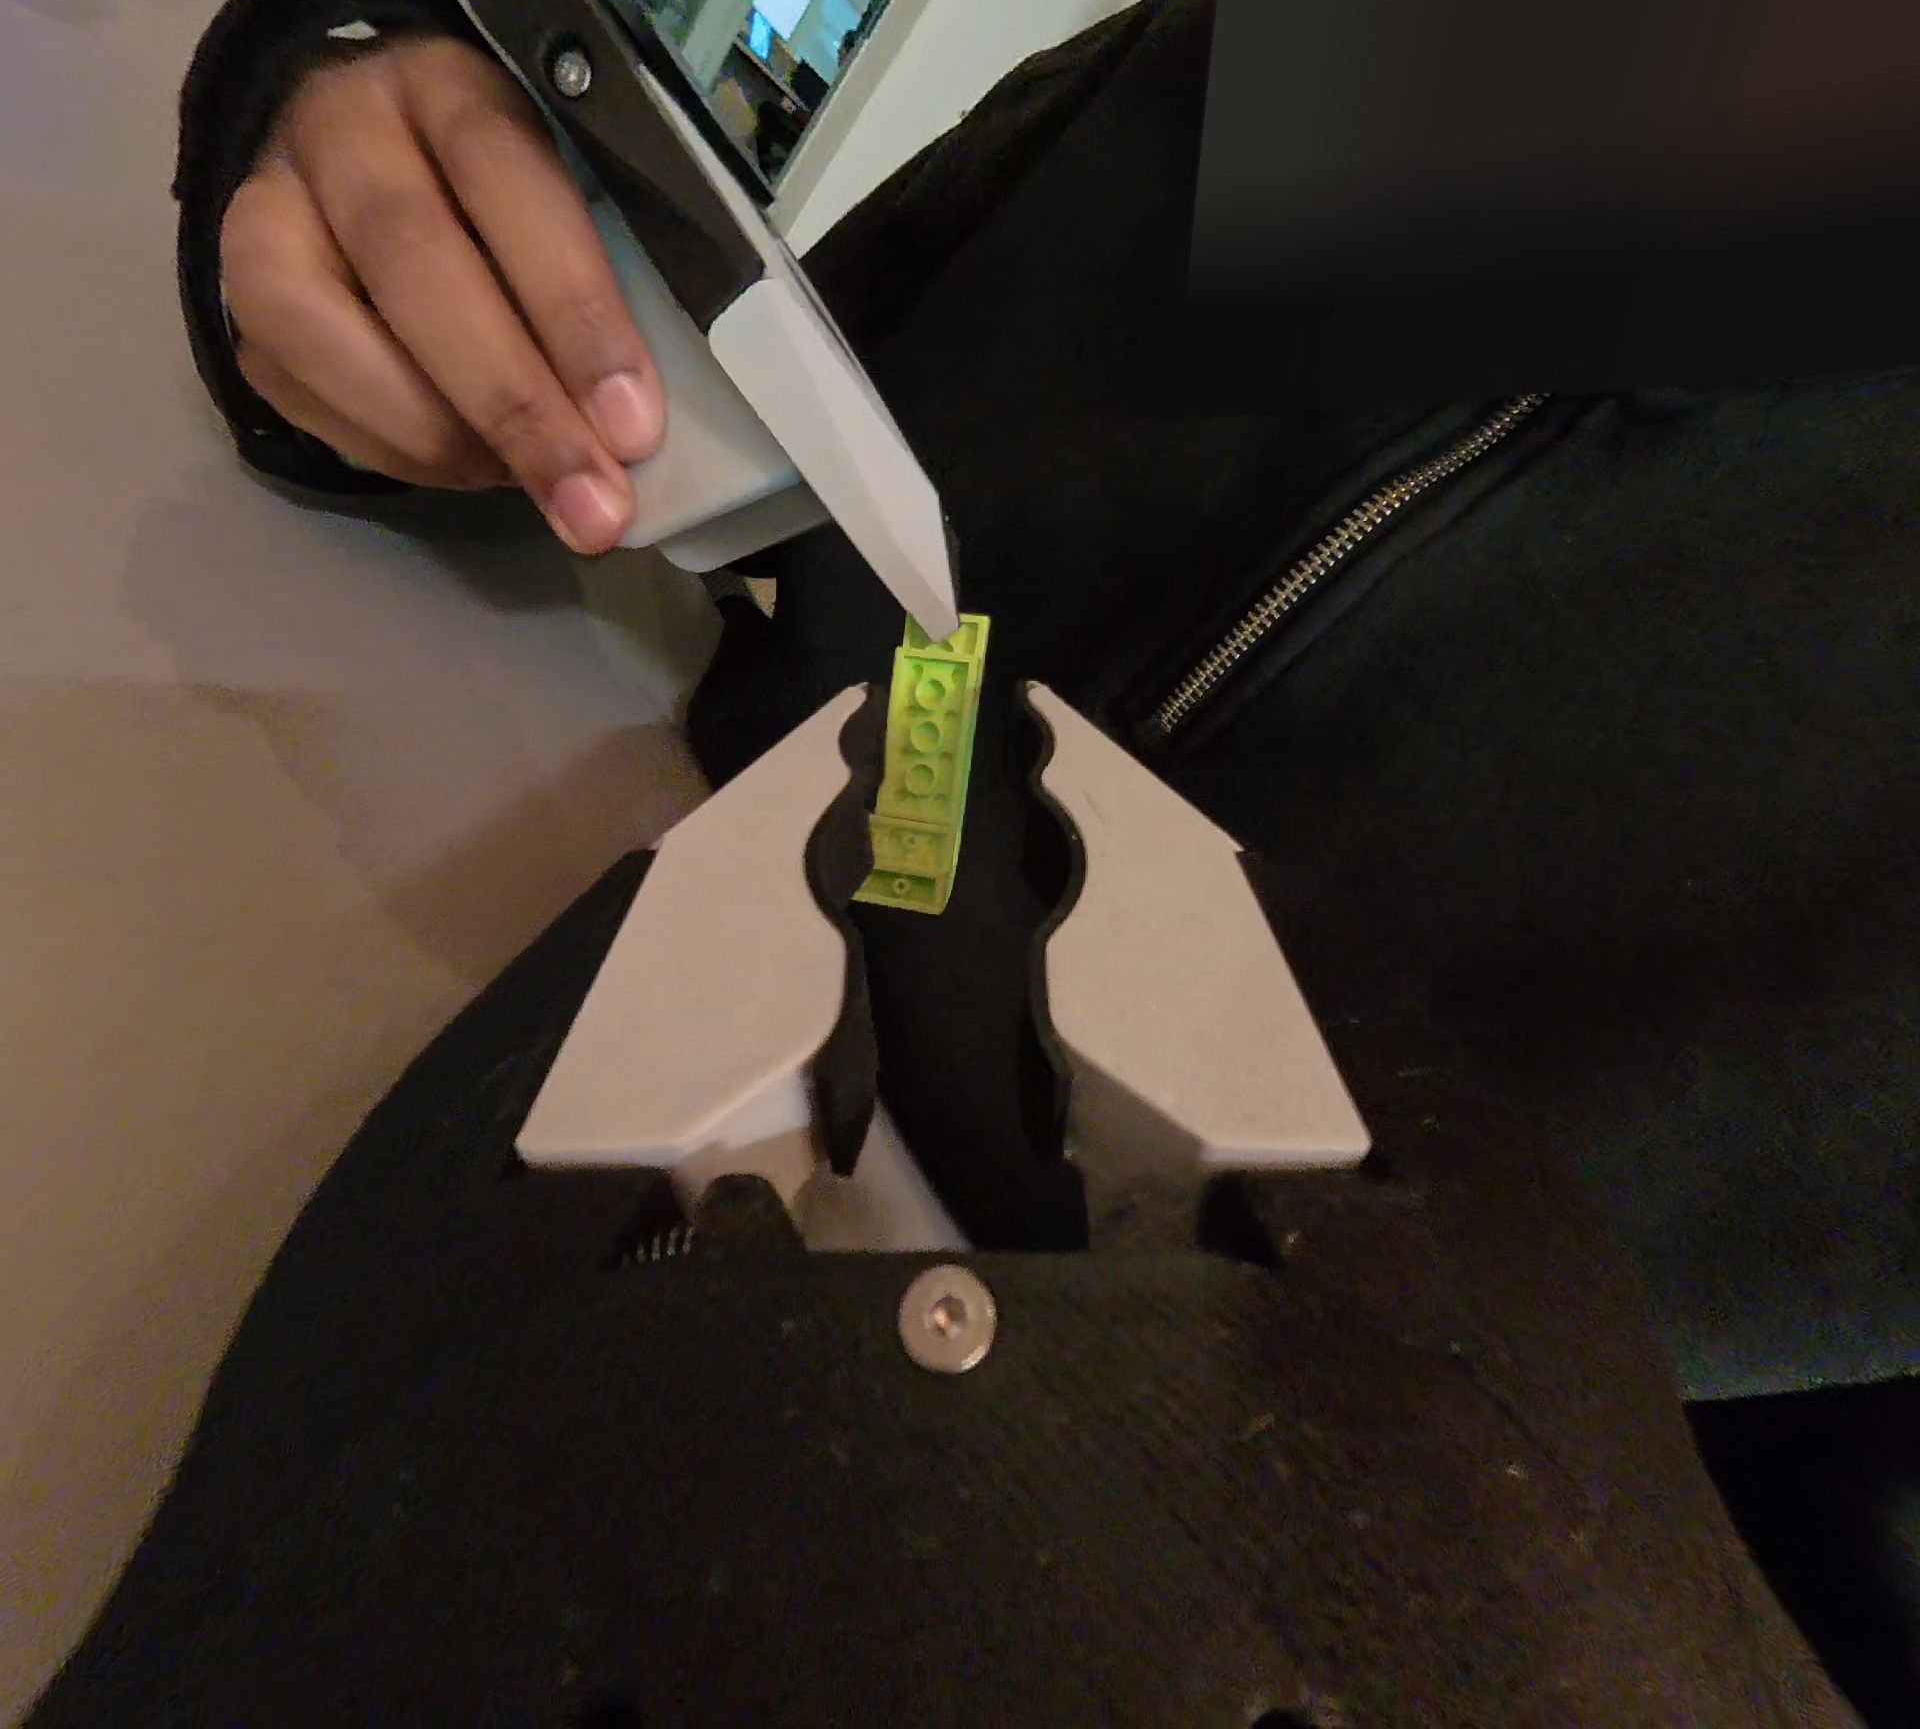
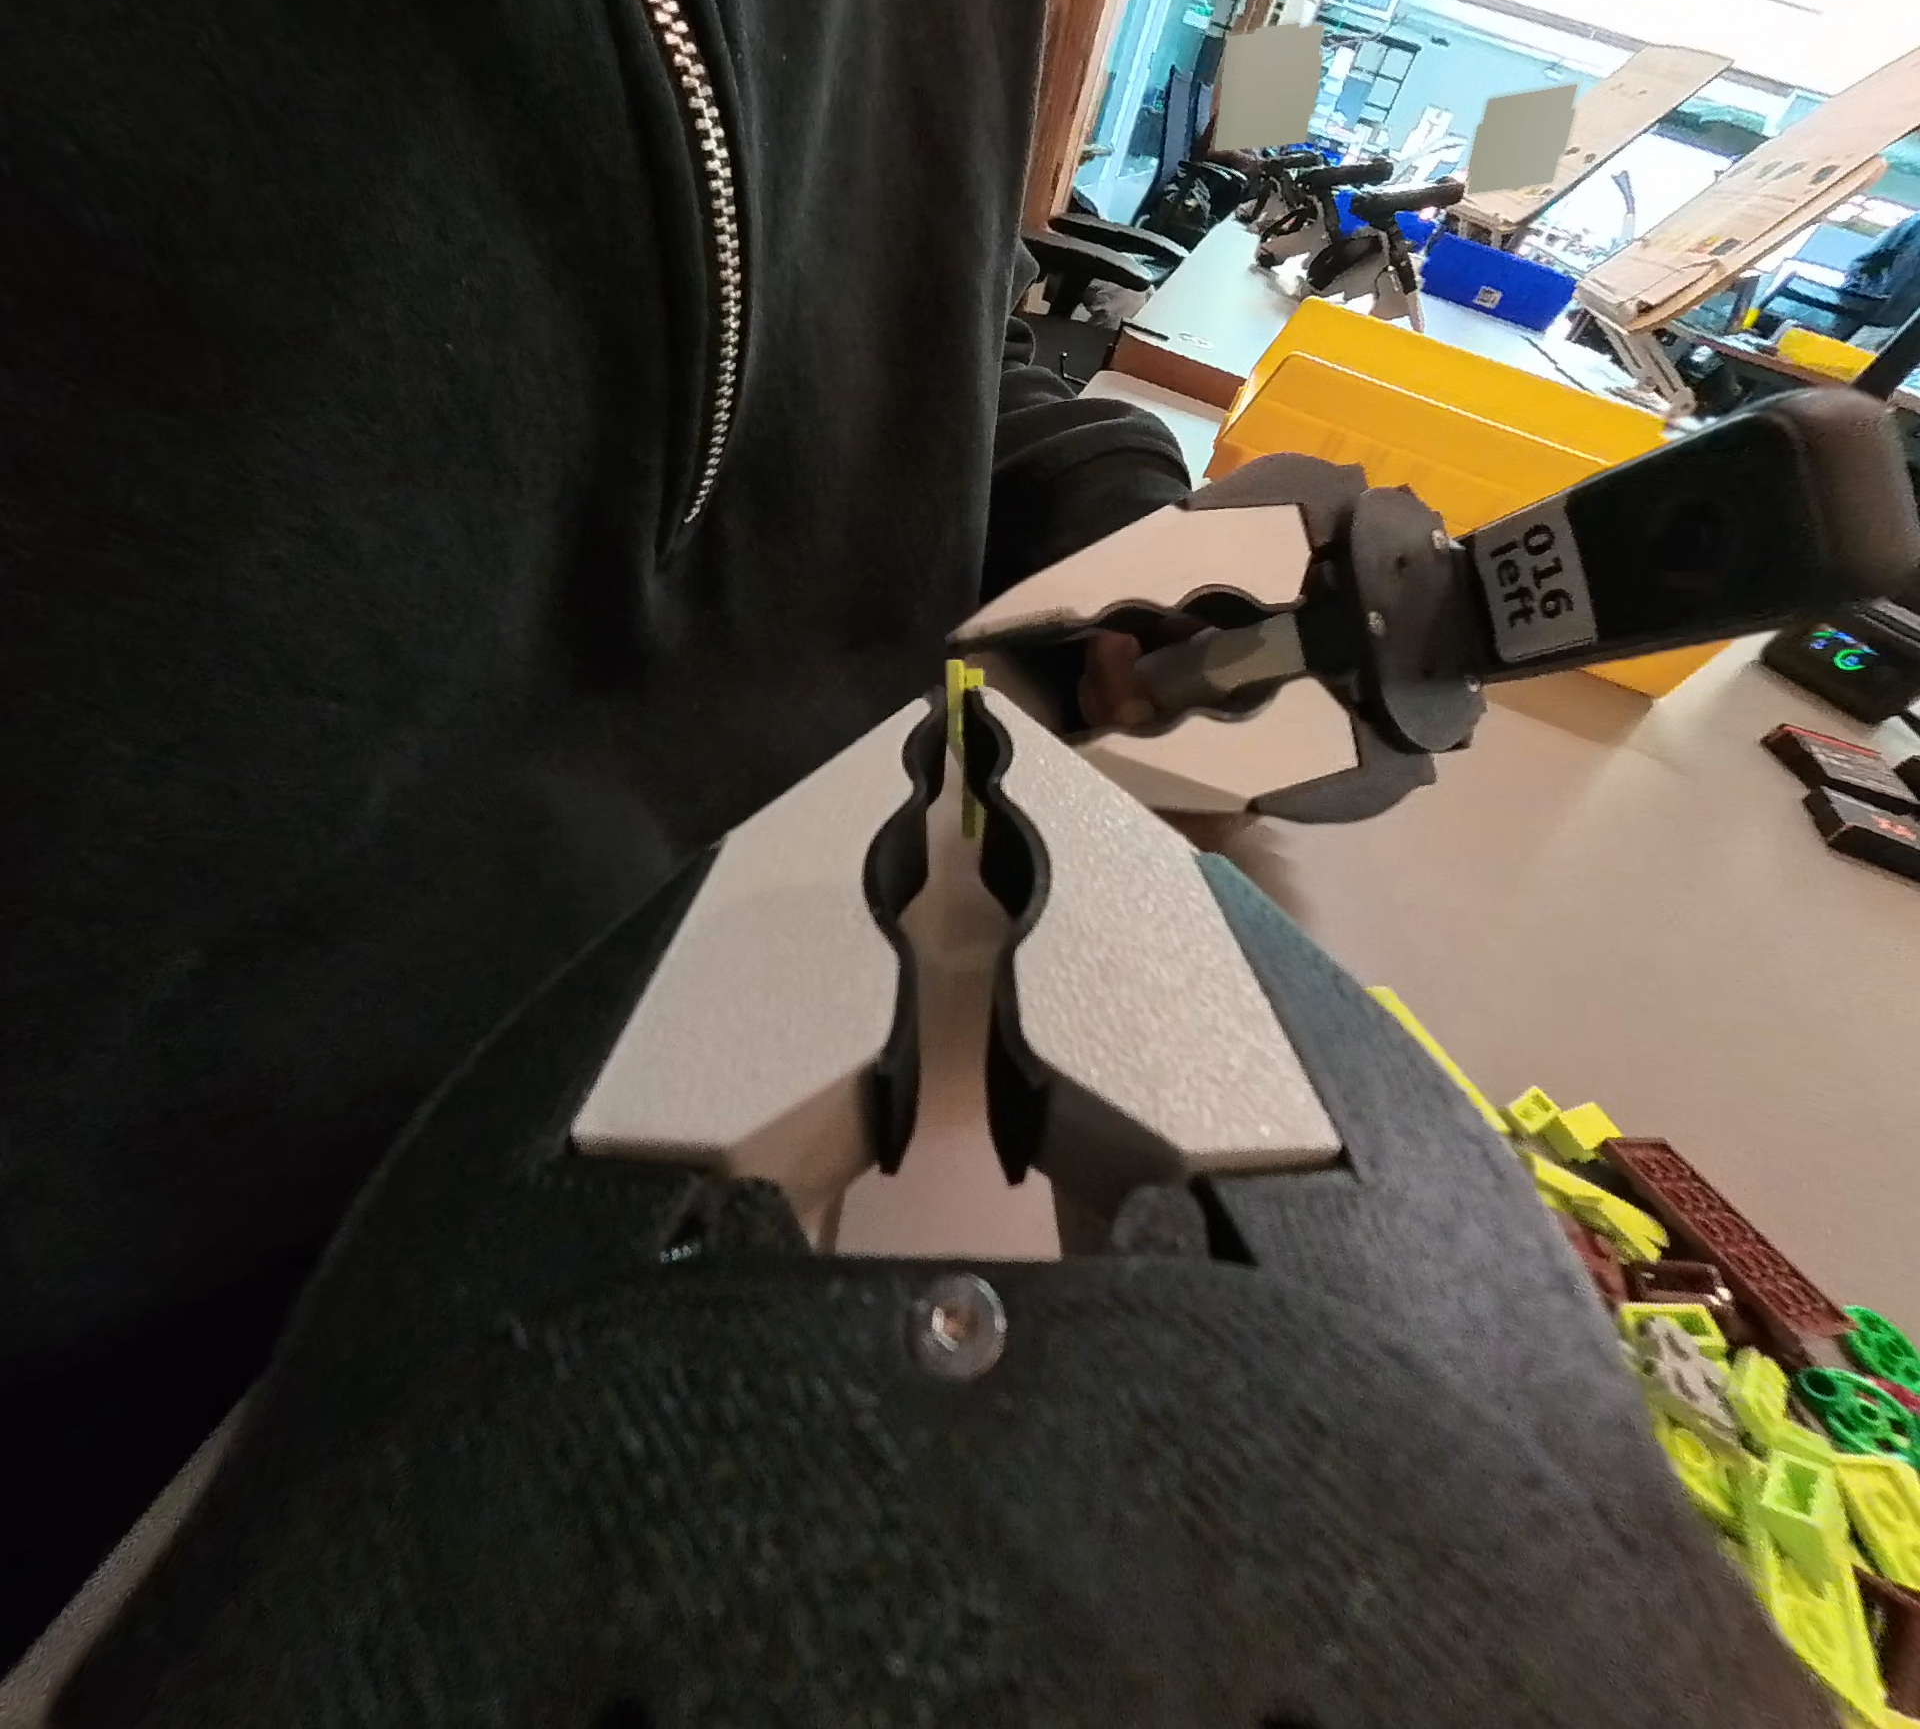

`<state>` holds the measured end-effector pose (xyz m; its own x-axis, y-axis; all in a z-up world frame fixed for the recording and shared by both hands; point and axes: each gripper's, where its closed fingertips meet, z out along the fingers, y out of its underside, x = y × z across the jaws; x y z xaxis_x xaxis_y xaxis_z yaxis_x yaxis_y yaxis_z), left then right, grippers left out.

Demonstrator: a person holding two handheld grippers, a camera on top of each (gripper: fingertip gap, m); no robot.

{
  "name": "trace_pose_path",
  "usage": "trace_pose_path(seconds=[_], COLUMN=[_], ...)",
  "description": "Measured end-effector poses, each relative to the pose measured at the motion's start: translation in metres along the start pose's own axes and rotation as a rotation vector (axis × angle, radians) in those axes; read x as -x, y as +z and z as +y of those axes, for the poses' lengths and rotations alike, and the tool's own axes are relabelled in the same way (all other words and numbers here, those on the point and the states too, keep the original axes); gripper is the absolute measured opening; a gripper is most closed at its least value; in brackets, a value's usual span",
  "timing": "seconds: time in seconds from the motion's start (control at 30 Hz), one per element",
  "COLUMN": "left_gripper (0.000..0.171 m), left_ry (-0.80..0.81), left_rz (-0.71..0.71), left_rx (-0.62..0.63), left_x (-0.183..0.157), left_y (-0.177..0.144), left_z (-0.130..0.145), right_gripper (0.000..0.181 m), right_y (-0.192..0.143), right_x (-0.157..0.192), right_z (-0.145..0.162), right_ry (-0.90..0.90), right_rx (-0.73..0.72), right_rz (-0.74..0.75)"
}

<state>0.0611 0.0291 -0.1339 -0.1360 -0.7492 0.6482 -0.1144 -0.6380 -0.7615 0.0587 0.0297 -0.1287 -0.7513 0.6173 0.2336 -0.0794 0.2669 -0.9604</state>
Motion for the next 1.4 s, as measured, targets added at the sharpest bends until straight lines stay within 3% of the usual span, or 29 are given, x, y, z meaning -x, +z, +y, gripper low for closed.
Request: trace_pose_path(seconds=[0.2, 0.33, 0.4, 0.67, 0.87, 1.13, 1.27, 1.4], left_gripper=[0.004, 0.006, 0.025, 0.011, 0.017, 0.010, 0.010, 0.010], left_ry=[0.018, 0.017, -0.003, -0.014, -0.017, -0.024, 0.006, 0.007], left_rz=[-0.001, -0.005, 0.003, 0.060, 0.069, 0.071, 0.034, -0.063], left_rx=[-0.012, -0.046, -0.066, -0.031, -0.003, 0.022, -0.018, -0.080], left_x=[-0.001, -0.001, 0.000, -0.007, -0.009, -0.009, -0.006, 0.009], left_y=[-0.001, -0.002, -0.002, 0.006, 0.009, 0.013, 0.008, -0.004], left_z=[-0.001, -0.006, -0.008, -0.003, 0.001, 0.005, -0.002, -0.012], right_gripper=[0.001, 0.001, 0.001, 0.001, 0.001, 0.001, 0.002, 0.016], right_y=[0.001, -0.001, 0.000, 0.003, 0.002, 0.004, 0.001, -0.007], right_x=[0.001, 0.000, 0.002, 0.009, 0.012, 0.016, 0.007, -0.014], right_z=[0.000, -0.002, -0.002, -0.005, -0.008, -0.006, -0.006, -0.009], right_ry=[0.028, 0.020, 0.016, 0.017, -0.027, -0.049, -0.057, -0.114], right_rx=[-0.013, -0.028, -0.026, -0.037, -0.070, -0.075, -0.082, -0.101], right_rz=[-0.022, -0.007, -0.018, -0.061, -0.084, -0.112, -0.053, 0.113])
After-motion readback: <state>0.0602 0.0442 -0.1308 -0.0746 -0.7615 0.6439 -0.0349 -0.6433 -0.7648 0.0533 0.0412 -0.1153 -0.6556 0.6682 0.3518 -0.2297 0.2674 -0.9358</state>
